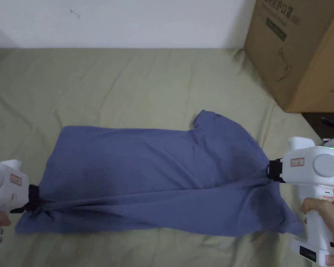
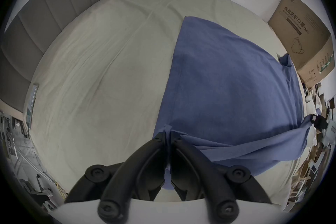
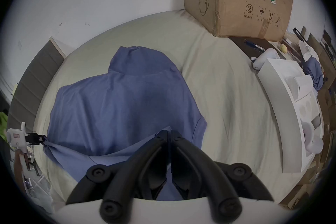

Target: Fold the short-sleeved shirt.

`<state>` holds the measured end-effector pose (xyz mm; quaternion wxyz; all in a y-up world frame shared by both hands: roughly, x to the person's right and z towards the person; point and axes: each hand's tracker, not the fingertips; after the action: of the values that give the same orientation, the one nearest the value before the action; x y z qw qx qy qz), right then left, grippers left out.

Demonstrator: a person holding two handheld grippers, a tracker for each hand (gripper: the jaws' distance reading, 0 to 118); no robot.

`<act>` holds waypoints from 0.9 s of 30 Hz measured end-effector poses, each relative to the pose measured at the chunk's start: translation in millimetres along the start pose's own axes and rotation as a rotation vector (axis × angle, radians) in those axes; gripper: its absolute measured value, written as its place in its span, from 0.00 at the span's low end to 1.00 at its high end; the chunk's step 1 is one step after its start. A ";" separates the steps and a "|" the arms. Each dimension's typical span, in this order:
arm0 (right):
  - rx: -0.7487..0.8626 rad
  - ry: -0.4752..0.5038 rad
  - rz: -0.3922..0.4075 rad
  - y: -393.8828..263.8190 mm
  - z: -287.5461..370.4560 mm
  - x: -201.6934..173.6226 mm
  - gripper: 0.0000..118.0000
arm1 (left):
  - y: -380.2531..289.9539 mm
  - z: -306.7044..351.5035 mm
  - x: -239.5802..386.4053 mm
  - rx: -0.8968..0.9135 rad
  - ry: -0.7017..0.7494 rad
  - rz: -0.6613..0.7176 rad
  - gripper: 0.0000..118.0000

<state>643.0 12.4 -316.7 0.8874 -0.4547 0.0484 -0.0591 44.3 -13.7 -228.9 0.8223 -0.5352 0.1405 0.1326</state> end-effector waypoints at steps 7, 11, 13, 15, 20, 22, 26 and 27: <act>-0.010 -0.064 0.086 2.4 -3.0 -11.1 0.12 | 11.4 4.3 12.5 0.039 0.051 -0.032 0.68; 0.026 -0.019 0.084 -10.1 18.2 -8.0 0.96 | 3.7 31.0 -2.7 0.124 -0.001 0.010 0.95; 0.076 0.012 0.071 -16.4 39.6 -6.6 0.91 | -9.0 49.1 -10.9 0.137 -0.022 0.021 0.95; 0.103 0.017 0.045 -27.1 56.6 -7.2 0.90 | -24.0 62.5 -16.1 0.152 -0.019 0.013 0.94; 0.129 0.167 -0.048 -65.8 93.3 -10.3 0.18 | -75.3 84.3 -25.7 0.170 -0.049 -0.023 0.26; 0.133 0.174 -0.051 -85.8 98.7 -15.6 0.08 | -92.7 80.6 -27.7 0.176 -0.019 -0.031 0.08; 0.115 0.187 -0.042 -112.8 101.6 -25.6 0.00 | -111.9 66.3 -30.2 0.141 -0.030 -0.023 0.00; 0.102 0.180 -0.032 -117.6 100.6 -26.9 0.00 | -111.6 62.3 -30.5 0.126 -0.042 -0.010 0.00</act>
<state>623.3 28.9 -161.8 0.9003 -0.4026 0.1176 -0.1163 62.7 -2.4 -99.4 0.8578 -0.4803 0.1286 0.1305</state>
